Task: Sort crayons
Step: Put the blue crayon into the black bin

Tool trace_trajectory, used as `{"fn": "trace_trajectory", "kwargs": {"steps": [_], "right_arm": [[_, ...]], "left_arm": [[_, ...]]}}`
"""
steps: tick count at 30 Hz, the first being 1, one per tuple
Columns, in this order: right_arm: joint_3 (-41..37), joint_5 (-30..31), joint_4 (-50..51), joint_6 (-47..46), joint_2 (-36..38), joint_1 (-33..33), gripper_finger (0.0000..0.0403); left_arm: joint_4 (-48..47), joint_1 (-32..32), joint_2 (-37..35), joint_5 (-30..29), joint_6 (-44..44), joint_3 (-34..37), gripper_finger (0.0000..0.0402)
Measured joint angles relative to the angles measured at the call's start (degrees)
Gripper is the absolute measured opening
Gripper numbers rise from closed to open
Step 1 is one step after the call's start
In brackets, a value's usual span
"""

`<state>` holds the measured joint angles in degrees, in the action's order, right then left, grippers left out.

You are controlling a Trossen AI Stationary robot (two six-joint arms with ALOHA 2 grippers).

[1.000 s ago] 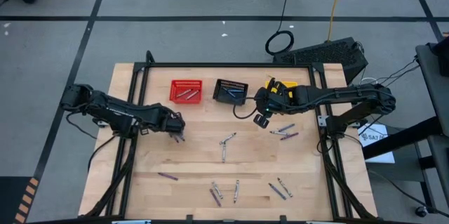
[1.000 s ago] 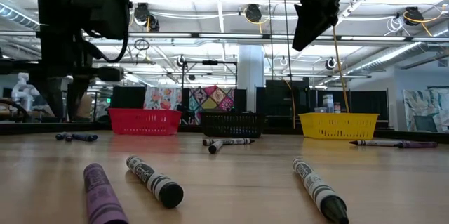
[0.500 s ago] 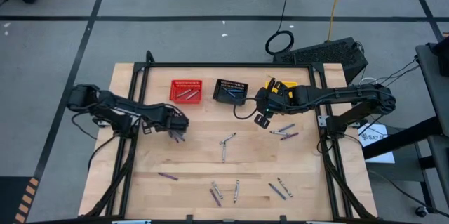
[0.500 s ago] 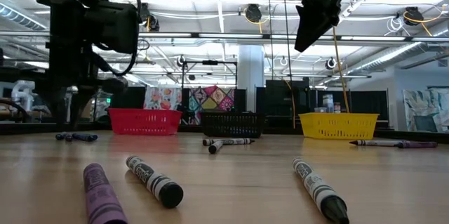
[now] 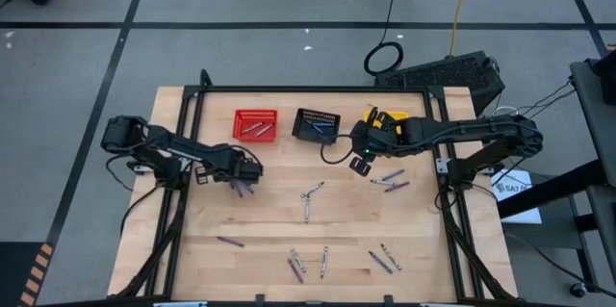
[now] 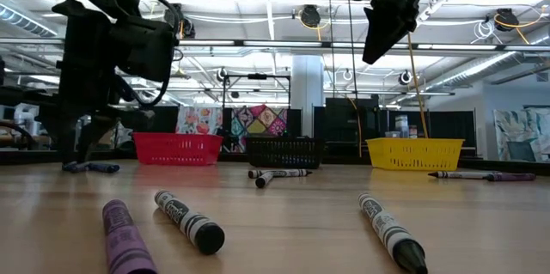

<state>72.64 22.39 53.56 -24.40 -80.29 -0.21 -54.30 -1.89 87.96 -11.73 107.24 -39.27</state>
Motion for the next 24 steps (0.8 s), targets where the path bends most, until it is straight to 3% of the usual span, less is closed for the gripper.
{"fn": "trace_trajectory", "kwargs": {"steps": [10, 19, 24], "right_arm": [[0.0, 0.0, 0.08, 0.0, 0.0, 0.0, 0.0105], [0.0, 0.0, 0.08, 0.0, 0.0, 0.0, 0.0105], [0.0, 0.0, 0.09, -0.03, 0.0, 0.0, 0.0105]], "left_arm": [[-0.33, 0.0, 1.4, -0.11, -3.12, 0.02, 0.0076], [-0.77, -0.02, 1.42, 0.61, -6.52, 0.1, 0.001], [-0.79, 0.0, 1.45, 1.22, -9.17, 0.13, 0.0007]]}}
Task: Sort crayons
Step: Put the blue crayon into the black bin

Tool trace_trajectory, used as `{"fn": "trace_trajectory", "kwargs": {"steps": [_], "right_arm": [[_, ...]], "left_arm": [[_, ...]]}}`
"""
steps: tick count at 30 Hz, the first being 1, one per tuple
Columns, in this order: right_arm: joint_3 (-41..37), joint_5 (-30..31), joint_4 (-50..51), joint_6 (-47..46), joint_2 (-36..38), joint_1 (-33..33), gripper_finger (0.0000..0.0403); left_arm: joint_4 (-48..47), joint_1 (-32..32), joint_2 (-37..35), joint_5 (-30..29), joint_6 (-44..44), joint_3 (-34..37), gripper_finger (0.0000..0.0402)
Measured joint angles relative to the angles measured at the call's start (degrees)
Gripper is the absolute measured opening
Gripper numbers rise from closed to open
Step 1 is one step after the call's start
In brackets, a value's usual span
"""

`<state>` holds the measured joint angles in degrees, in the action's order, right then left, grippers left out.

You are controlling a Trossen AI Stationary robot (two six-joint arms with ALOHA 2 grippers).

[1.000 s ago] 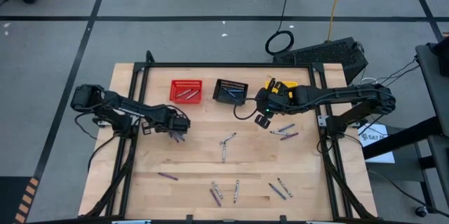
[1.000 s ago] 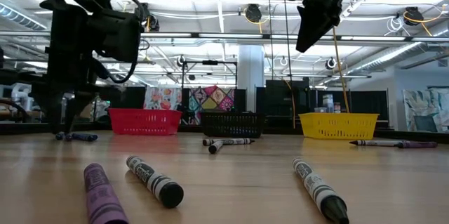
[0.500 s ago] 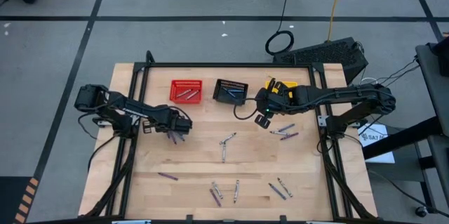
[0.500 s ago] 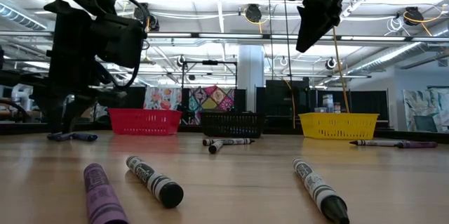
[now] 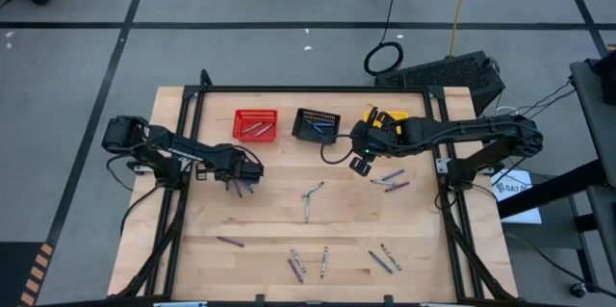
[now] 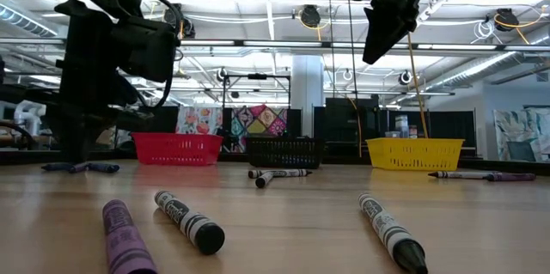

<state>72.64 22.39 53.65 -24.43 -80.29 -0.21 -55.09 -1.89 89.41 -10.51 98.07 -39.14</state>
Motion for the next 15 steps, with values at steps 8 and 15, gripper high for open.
{"fn": "trace_trajectory", "kwargs": {"steps": [8, 15], "right_arm": [[0.0, 0.0, 0.05, -0.16, 0.0, 0.16, 0.0105], [0.0, 0.0, 1.68, 0.05, 0.0, 0.37, 0.0105]], "left_arm": [[-0.09, 0.05, -0.64, 0.83, -5.32, -1.04, 0.0007], [0.69, -0.2, -2.64, 2.72, -12.01, -3.55, 0.0006]]}}
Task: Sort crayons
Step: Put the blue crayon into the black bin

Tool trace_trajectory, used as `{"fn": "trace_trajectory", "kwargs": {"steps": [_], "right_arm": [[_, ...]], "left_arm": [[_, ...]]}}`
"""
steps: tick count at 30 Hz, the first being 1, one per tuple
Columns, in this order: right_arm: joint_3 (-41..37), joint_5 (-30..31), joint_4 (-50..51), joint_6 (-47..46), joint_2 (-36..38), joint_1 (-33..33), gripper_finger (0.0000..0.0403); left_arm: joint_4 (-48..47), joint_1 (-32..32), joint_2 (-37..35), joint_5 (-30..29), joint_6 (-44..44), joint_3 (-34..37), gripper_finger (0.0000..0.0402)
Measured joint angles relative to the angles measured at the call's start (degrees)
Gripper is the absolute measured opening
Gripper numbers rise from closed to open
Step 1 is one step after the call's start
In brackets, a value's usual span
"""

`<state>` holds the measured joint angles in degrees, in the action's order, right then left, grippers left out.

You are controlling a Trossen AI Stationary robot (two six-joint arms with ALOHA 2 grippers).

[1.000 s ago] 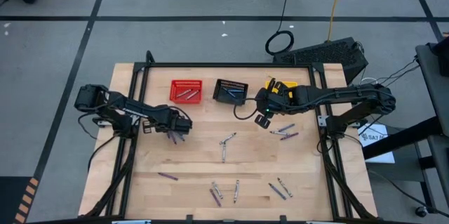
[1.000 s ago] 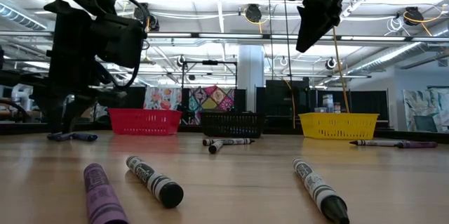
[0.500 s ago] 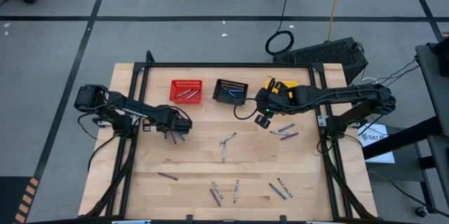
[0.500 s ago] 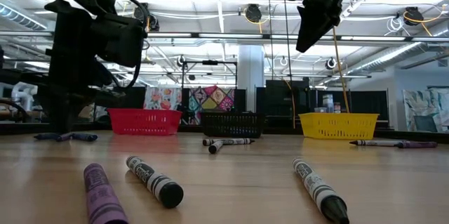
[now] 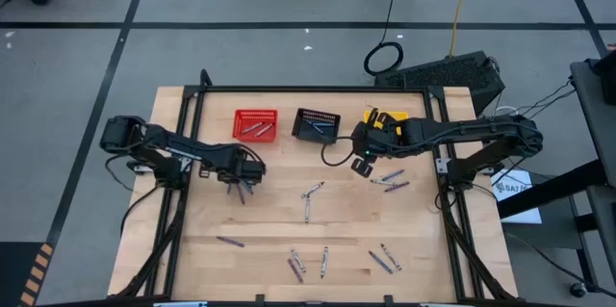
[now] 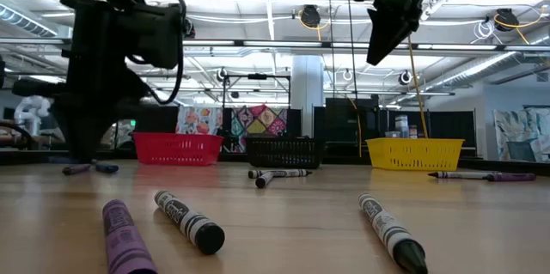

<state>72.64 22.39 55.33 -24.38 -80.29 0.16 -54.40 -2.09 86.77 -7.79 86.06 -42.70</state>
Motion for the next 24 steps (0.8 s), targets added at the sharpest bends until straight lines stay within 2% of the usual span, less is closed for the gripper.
{"fn": "trace_trajectory", "kwargs": {"steps": [8, 14, 20, 24], "right_arm": [[0.0, -0.01, 1.64, 0.12, 0.0, 0.0, 0.0105], [0.0, -0.39, 3.67, 0.91, 0.0, 0.0, 0.0105], [0.0, -7.01, 3.18, 4.8, 0.0, 0.0, 0.0105], [0.0, -10.72, 1.98, 6.29, 0.0, 0.0, 0.0105]], "left_arm": [[-2.03, -0.48, -2.97, -1.22, -4.5, -0.63, 0.0005], [-3.06, -0.68, -6.94, -4.81, -8.65, -0.68, 0.0005], [-1.62, -0.56, -11.53, -11.6, -14.67, -0.72, 0.0005], [2.83, -0.55, -14.1, -16.02, -20.56, -0.72, 0.0005]]}}
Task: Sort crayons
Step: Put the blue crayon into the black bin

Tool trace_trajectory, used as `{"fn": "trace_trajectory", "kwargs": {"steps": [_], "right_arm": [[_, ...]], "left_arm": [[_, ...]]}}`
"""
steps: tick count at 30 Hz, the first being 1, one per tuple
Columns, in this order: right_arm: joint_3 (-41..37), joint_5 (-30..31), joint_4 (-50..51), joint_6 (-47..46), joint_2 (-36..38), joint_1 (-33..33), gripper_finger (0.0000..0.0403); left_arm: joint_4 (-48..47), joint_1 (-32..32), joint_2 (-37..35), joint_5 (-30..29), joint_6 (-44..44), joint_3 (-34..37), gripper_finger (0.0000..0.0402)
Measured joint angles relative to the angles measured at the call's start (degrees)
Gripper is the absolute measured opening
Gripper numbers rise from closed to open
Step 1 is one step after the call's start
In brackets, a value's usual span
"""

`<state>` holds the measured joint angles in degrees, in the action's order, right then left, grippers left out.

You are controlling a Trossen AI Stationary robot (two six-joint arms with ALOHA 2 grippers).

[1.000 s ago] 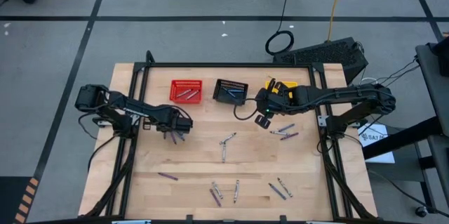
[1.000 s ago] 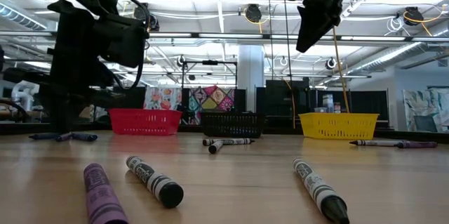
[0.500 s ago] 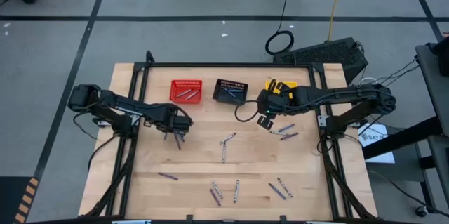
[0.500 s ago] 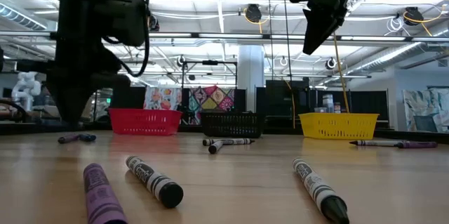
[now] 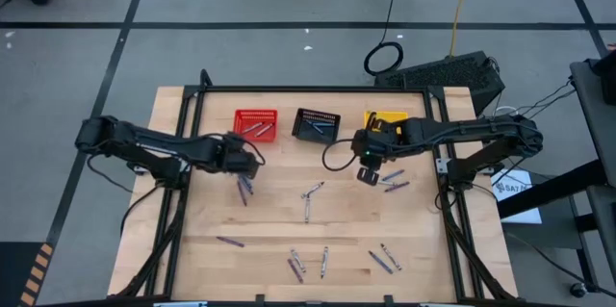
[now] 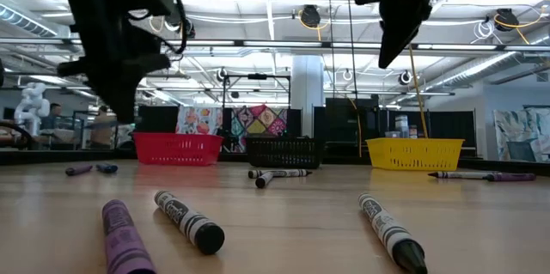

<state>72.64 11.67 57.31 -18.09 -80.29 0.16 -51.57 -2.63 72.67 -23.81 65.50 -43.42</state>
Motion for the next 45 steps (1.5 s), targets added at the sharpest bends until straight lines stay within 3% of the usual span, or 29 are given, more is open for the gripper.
{"fn": "trace_trajectory", "kwargs": {"steps": [6, 11, 24, 35, 40, 45], "right_arm": [[0.0, -3.05, -3.17, 1.45, 0.0, 0.0, 0.0105], [0.0, -2.85, -3.33, -0.54, 0.0, 0.0, 0.0105], [0.0, 3.62, -5.99, -8.69, 0.0, 0.0, 0.0105], [-4.12, 11.0, -7.53, -11.01, 0.0, -0.2, 0.0105], [-6.78, 16.81, -7.79, -15.06, 0.0, -1.59, 0.0105], [-7.19, 18.35, -8.05, -17.26, 0.0, -3.38, 0.0105]], "left_arm": [[11.28, 0.42, -3.19, -4.1, -11.59, -0.04, 0.0005], [23.04, 2.95, -4.7, -4.03, -23.16, -0.09, 0.0005], [41.0, 13.9, -4.51, 6.88, -45.02, -0.09, 0.0003], [48.18, 23.15, -3.96, 16.63, -52.77, -0.09, 0.0004], [56.36, 27.16, -1.13, 23.55, -55.21, -0.09, 0.0002], [61.95, 30.53, 2.98, 28.99, -56.0, -0.09, 0.0001]]}}
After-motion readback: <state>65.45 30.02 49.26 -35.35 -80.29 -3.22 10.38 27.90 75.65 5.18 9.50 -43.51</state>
